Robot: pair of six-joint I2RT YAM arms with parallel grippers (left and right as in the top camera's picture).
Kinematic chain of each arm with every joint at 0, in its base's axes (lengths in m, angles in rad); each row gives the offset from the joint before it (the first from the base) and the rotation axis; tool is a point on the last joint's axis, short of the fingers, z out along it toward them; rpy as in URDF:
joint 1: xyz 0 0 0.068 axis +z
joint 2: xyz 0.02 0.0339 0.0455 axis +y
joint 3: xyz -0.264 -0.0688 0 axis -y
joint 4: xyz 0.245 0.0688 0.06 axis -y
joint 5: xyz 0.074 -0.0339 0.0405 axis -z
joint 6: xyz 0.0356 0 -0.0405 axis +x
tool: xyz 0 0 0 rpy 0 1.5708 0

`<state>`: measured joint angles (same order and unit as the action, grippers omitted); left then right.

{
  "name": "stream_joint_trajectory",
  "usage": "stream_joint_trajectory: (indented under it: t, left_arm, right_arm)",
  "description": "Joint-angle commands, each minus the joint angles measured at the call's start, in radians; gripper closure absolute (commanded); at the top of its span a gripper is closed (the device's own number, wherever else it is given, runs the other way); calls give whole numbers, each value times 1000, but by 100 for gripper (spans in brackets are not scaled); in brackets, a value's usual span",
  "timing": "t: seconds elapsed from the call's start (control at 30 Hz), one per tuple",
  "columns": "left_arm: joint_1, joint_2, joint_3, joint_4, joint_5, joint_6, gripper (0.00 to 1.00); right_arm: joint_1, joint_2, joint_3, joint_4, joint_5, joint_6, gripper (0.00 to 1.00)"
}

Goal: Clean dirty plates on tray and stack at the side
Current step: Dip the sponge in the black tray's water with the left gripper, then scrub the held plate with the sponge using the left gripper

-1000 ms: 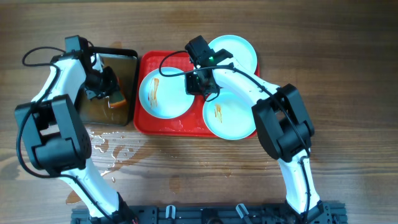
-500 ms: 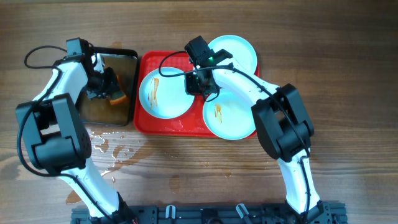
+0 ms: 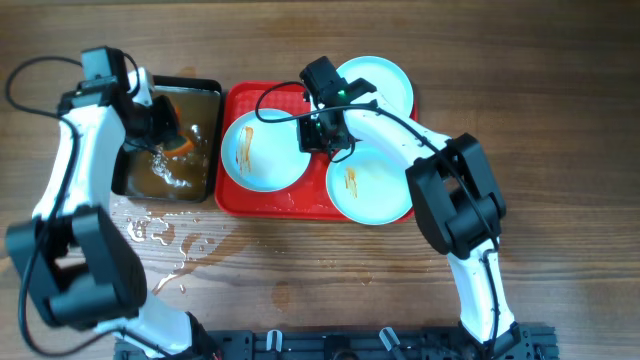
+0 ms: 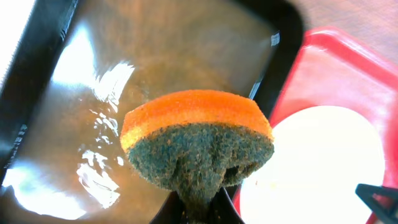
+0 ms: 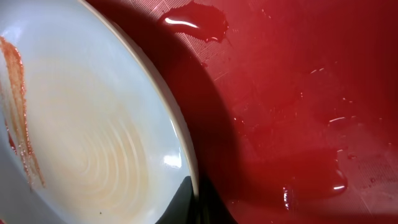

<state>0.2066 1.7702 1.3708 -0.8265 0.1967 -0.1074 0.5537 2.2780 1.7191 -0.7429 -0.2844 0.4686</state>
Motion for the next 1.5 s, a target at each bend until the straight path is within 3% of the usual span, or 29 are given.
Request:
stream_joint_trajectory:
  t: [0.0, 0.47, 0.63, 0.73, 0.93, 1.13, 1.47]
  left_arm:
    - [-24, -38, 19, -24, 50, 52, 96]
    - [-60, -35, 18, -8, -107, 77, 96]
    - [-60, -31, -11, 61, -151, 69, 96]
    - [-60, -21, -54, 130, -214, -13, 96]
    - [-83, -21, -88, 172, -229, -58, 96]
    - [-203, -21, -88, 214, -414, -144, 96]
    - [-217, -21, -88, 219, -433, -190, 96]
  right_arm:
    - [-28, 37, -12, 2, -84, -58, 96]
    - [-35, 37, -12, 2, -121, -102, 96]
    - [-35, 37, -12, 5, -121, -102, 96]
    - [-35, 37, -12, 5, -121, -102, 96]
    - [-35, 37, -12, 7, -121, -102, 96]
    - [-35, 37, -12, 9, -121, -102, 96]
    - [-35, 37, -12, 9, -121, -103, 95]
